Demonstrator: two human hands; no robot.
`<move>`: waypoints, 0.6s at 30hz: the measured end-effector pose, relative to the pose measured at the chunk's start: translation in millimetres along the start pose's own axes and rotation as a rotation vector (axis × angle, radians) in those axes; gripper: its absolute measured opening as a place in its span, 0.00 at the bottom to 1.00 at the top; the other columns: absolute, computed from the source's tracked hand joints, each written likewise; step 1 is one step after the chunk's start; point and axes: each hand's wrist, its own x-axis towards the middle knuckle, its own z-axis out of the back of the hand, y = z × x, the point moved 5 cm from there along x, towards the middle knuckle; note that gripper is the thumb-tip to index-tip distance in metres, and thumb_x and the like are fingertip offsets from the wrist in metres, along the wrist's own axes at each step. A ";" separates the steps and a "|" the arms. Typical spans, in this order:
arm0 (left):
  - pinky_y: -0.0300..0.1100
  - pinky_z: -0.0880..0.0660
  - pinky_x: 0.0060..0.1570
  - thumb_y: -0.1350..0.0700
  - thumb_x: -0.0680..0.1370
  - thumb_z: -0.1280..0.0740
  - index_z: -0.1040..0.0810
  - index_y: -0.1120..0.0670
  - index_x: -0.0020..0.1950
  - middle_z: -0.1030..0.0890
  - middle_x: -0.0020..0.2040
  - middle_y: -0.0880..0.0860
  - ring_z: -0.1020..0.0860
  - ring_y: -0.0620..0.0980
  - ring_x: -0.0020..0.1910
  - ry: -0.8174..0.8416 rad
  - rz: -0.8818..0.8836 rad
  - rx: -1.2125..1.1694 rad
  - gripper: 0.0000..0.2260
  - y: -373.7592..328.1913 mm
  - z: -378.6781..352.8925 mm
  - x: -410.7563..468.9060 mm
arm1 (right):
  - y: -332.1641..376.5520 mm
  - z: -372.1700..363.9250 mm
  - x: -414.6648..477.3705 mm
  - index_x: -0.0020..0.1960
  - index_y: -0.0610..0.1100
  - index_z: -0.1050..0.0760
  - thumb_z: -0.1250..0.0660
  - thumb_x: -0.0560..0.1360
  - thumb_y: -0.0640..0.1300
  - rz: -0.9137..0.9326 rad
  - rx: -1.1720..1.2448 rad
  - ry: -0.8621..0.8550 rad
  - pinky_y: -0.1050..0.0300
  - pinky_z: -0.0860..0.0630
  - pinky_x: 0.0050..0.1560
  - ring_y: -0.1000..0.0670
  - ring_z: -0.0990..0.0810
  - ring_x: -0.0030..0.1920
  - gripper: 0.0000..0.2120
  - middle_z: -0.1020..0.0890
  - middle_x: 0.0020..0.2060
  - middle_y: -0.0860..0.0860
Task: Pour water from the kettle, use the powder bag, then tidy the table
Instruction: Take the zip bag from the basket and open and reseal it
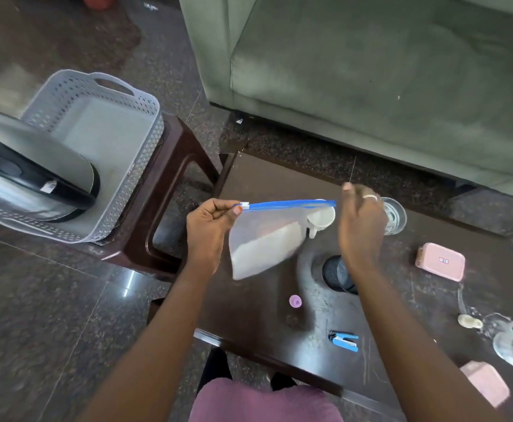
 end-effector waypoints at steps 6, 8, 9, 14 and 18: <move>0.35 0.26 0.38 0.66 0.74 0.33 0.19 0.50 0.38 0.17 0.32 0.45 0.23 0.40 0.32 -0.101 -0.015 0.019 0.12 3.6 1.3 0.9 | 64.0 -69.0 -47.7 0.62 0.41 0.25 0.36 0.77 0.47 0.597 -0.222 0.517 0.55 0.37 0.66 0.46 0.28 0.64 0.16 0.22 0.61 0.45; 0.38 0.26 0.41 0.66 0.74 0.33 0.19 0.48 0.37 0.17 0.33 0.45 0.22 0.42 0.33 -0.136 -0.017 0.027 0.13 5.1 1.1 0.6 | 69.9 -79.9 -53.4 0.62 0.42 0.24 0.36 0.77 0.48 0.639 -0.268 0.499 0.51 0.32 0.62 0.44 0.24 0.60 0.16 0.20 0.58 0.46; 0.40 0.26 0.42 0.66 0.74 0.32 0.19 0.48 0.37 0.17 0.33 0.45 0.22 0.43 0.35 -0.150 -0.023 0.037 0.13 5.2 1.2 0.6 | 72.0 -82.4 -54.1 0.61 0.43 0.24 0.37 0.77 0.48 0.648 -0.271 0.482 0.50 0.30 0.59 0.44 0.23 0.57 0.15 0.19 0.57 0.46; 0.39 0.24 0.45 0.64 0.74 0.32 0.20 0.42 0.36 0.18 0.36 0.43 0.21 0.44 0.39 -0.183 -0.085 0.177 0.16 4.5 0.6 1.1 | 76.4 -81.4 -51.4 0.54 0.41 0.19 0.34 0.75 0.44 0.688 -0.196 0.406 0.49 0.25 0.51 0.42 0.19 0.50 0.10 0.15 0.48 0.45; 0.37 0.25 0.46 0.62 0.73 0.31 0.21 0.38 0.34 0.19 0.33 0.35 0.22 0.38 0.38 -0.190 -0.078 0.273 0.18 9.9 -6.0 1.6 | 68.6 -74.2 -43.3 0.49 0.41 0.17 0.30 0.71 0.42 0.666 -0.211 0.411 0.51 0.27 0.47 0.41 0.18 0.45 0.08 0.14 0.42 0.45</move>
